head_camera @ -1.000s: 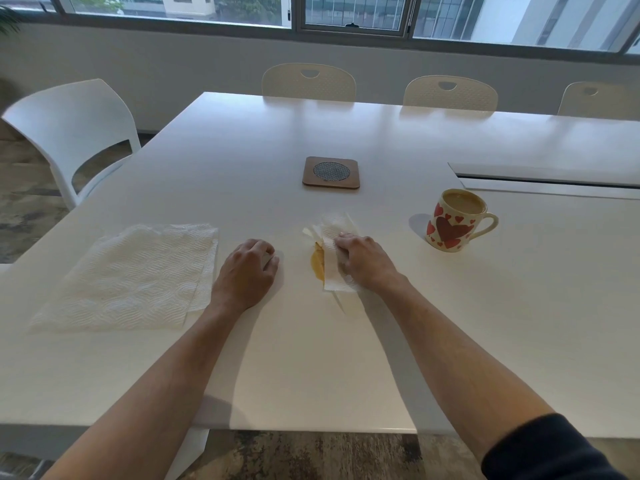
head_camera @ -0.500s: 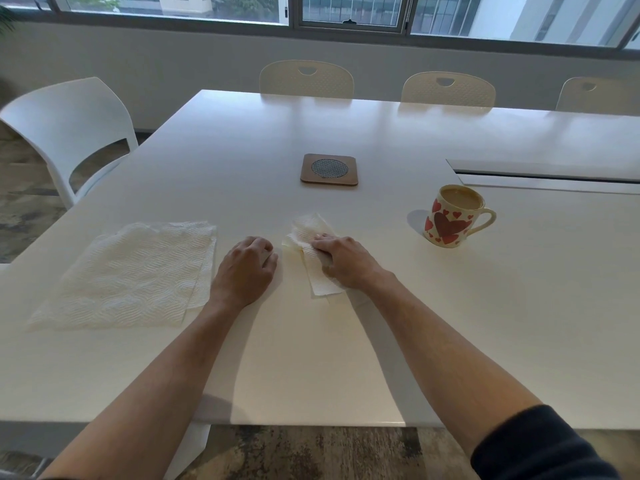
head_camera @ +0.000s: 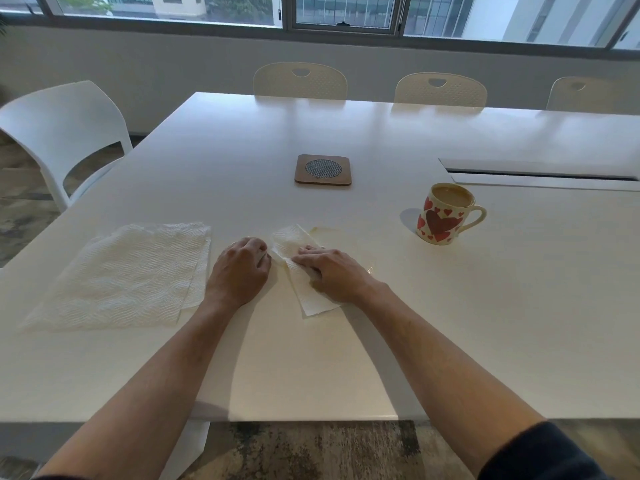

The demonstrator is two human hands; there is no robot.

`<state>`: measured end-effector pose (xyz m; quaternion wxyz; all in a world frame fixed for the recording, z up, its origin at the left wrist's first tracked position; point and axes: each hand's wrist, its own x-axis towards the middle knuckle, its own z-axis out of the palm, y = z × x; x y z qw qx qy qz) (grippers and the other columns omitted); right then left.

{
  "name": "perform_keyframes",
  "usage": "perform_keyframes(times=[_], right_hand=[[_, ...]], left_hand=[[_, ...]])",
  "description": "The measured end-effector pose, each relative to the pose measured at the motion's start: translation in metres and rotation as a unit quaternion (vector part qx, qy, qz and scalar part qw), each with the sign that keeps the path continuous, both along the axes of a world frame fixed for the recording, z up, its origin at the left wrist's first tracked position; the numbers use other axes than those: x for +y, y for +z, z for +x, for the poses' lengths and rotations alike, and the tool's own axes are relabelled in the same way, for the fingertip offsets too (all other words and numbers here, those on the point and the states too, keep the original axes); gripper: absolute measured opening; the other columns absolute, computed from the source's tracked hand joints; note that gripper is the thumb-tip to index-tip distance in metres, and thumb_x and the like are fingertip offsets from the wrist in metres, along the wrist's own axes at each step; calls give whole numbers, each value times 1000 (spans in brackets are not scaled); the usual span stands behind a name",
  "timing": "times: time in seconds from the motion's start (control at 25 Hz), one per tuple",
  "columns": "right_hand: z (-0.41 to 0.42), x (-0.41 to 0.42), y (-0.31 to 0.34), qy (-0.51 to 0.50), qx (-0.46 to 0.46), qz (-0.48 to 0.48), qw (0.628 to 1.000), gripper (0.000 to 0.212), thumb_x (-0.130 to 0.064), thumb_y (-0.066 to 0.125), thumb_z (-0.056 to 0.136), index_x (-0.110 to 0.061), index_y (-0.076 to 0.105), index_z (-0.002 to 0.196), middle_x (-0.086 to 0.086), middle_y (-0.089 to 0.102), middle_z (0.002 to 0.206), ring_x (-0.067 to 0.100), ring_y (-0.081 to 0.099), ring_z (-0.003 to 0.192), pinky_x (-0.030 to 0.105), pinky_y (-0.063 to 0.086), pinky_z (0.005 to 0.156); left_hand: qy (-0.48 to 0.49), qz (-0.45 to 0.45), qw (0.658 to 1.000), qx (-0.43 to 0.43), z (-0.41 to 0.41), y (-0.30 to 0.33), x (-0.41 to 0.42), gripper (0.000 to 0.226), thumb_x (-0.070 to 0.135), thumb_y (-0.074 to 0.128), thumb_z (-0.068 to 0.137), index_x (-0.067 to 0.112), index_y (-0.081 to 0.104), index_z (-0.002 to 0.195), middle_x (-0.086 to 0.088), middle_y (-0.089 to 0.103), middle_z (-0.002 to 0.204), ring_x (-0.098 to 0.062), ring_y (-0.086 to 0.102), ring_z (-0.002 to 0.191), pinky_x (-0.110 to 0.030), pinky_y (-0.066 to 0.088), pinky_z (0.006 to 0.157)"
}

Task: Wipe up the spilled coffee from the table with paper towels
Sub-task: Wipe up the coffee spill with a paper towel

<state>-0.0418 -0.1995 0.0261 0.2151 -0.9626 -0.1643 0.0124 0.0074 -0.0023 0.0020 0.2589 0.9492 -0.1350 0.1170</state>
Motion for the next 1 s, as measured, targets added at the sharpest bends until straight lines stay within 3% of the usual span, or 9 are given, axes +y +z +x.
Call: perform_keyframes(times=[0.12,0.28,0.52,0.68,0.8,1.0], right_hand=[[-8,-3,0,10,0,5,1000,47,-1,56,83,-11,64,128,12,61,135,24,50,132,45,42,106],[-16,-7,0,4,-15,17,1000,31,-14,47,99,-9,67,122,10,64,131,21,52,128,40,40,107],[-27,-27,-13,13,-54,-13,998,21,-11,54,93,-5,70,106,10,70,112,25,61,114,40,46,97],[-41,-42,-15,-63,-122,-93,986,21,-28,54,93,-28,72,105,-15,70,116,18,55,113,35,41,93],[-46,-45,-10,-58,-109,-92,988,19,-27,55,93,-26,73,99,-11,69,111,21,55,99,35,46,85],[-48,-40,6,-89,-19,-69,993,38,-35,60,94,-24,61,130,1,59,133,24,52,119,39,49,95]], left_hand=[[-4,24,1000,-6,5,-6,3,24,26,55,91,14,64,110,-8,66,120,-29,57,113,-40,39,101],[-22,72,997,26,12,-9,4,35,33,46,97,20,58,128,-4,49,147,-21,37,141,-47,20,117],[-24,105,993,54,18,-9,21,52,47,44,97,21,48,142,-2,39,154,-18,28,146,-45,17,119],[-15,99,994,50,15,-10,22,54,49,44,96,21,47,142,-1,37,155,-17,25,147,-43,12,120],[-9,87,995,44,14,-10,21,53,49,45,96,21,48,141,0,38,154,-17,26,146,-43,10,119],[-5,76,997,33,13,-11,21,52,47,46,96,20,51,139,-2,41,153,-17,29,145,-43,12,119]])
